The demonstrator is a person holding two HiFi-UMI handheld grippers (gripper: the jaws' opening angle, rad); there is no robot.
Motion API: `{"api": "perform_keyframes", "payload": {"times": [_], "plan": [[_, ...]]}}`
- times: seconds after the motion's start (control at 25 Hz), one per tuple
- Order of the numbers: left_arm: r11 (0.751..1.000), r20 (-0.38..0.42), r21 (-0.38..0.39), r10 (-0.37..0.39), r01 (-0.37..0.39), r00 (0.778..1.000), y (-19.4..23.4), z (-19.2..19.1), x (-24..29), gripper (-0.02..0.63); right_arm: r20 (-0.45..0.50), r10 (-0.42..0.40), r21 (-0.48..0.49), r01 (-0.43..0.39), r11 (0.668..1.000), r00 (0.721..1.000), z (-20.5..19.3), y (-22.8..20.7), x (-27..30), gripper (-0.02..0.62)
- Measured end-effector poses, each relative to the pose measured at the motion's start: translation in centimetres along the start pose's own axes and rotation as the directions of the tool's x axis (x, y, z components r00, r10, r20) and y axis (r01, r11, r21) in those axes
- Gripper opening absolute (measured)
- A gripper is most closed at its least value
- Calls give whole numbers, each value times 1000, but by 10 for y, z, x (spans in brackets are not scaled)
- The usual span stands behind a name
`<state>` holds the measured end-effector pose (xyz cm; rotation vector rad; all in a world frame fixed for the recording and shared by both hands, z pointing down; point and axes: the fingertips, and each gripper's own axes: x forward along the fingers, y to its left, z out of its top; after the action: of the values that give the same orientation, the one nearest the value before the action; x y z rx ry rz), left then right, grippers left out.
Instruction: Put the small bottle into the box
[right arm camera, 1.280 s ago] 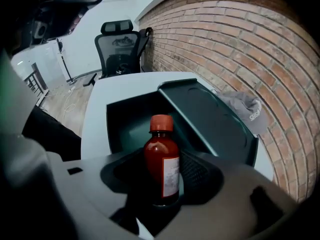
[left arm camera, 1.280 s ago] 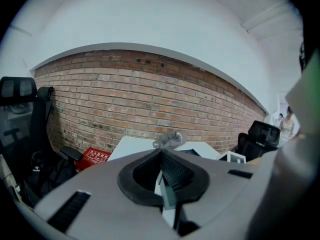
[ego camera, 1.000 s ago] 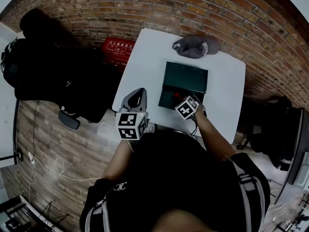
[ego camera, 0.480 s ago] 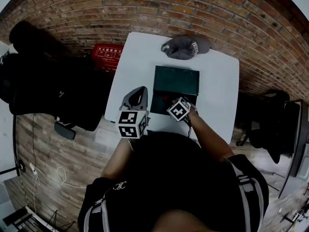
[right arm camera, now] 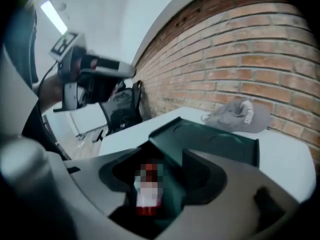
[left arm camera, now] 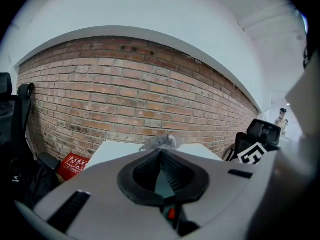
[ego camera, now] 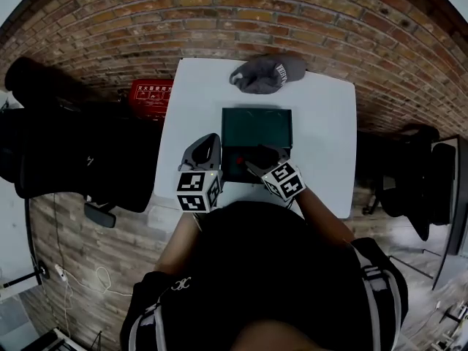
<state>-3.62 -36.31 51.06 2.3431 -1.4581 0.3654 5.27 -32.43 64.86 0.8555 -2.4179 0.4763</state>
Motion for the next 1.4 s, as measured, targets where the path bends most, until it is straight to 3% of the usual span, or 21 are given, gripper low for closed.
{"api": "perform_keyframes", "payload": {"times": [0.08,0.12,0.16,0.24,0.48,0.88,1.2,1.4], "plan": [[1000,6,12,-7,7,1000,-4,4,7,14,184,-92,46,85,995,979,32,-24,-20,226],[1000,8,18,-13,13,1000,-7,6,10,14,264,-146,53,137,989,953,46,-35,-32,97],[1000,10,23,-18,18,1000,-9,7,13,14,327,-190,54,183,982,925,57,-43,-43,38],[999,11,24,-23,23,1000,-12,9,19,14,389,-239,49,239,970,890,68,-52,-55,31],[998,25,47,-37,36,999,-19,16,31,14,423,-303,81,298,951,854,73,-57,-70,29],[998,28,57,1,-3,1000,-13,1,8,14,435,-299,46,310,949,850,77,-46,-74,29],[997,29,62,-37,35,999,-20,-7,-12,14,470,-419,59,446,893,777,80,-51,-102,29],[993,55,78,-88,84,995,-33,-2,-16,14,494,-435,152,418,896,753,88,-53,-122,29]]}}
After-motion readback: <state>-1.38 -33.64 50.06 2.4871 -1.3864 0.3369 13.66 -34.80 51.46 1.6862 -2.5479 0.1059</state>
